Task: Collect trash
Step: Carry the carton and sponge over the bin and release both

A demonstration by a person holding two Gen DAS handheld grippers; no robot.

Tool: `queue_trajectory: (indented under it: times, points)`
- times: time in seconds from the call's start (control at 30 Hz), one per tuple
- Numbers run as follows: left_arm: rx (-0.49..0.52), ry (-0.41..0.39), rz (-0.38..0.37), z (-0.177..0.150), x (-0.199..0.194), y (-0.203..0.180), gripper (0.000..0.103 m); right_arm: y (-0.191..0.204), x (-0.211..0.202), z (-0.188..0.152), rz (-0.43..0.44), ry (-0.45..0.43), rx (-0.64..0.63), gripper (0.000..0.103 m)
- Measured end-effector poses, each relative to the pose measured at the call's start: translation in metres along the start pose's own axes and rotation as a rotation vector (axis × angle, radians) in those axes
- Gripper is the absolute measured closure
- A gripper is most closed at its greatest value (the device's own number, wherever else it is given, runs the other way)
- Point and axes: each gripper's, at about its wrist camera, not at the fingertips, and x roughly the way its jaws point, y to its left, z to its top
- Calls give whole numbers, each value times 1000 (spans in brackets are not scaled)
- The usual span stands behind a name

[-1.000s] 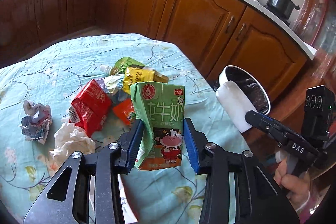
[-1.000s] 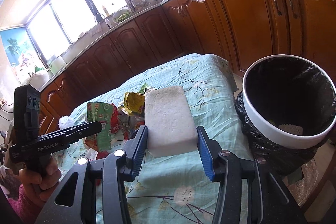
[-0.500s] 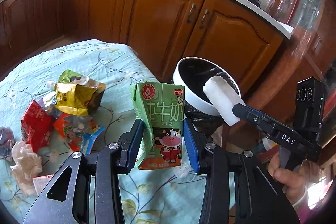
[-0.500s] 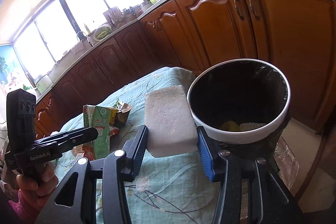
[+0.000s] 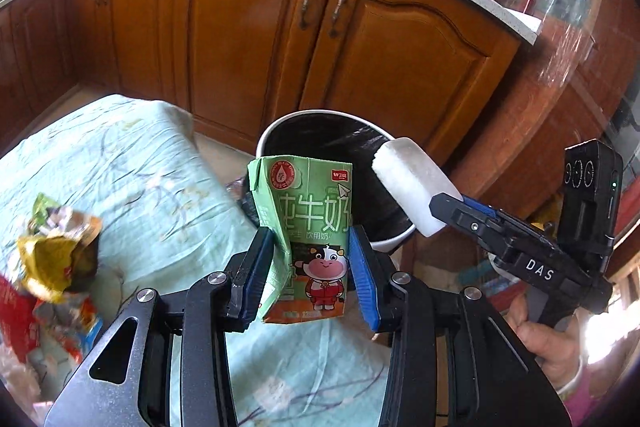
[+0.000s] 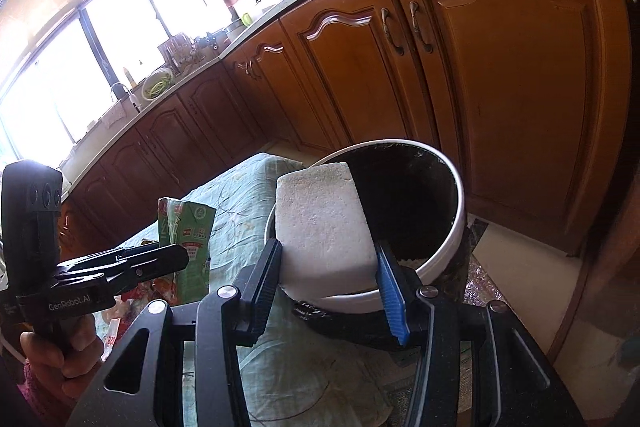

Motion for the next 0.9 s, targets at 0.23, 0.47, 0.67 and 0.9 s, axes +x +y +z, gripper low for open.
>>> queue_trajectory:
  times: [0.23, 0.47, 0.67, 0.9]
  points:
    - [48, 47, -9, 26, 35, -22, 65, -19, 15, 15, -33, 18, 9, 55]
    - [52, 109, 0, 40, 71, -27, 65, -28, 25, 19, -56, 43, 15, 55]
    - [43, 150, -1, 44, 91, -25, 65, -34, 30, 23, -66, 53, 20, 55]
    - [14, 160, -8, 43, 94, -20, 53, -39, 40, 29, -45, 72, 46, 43]
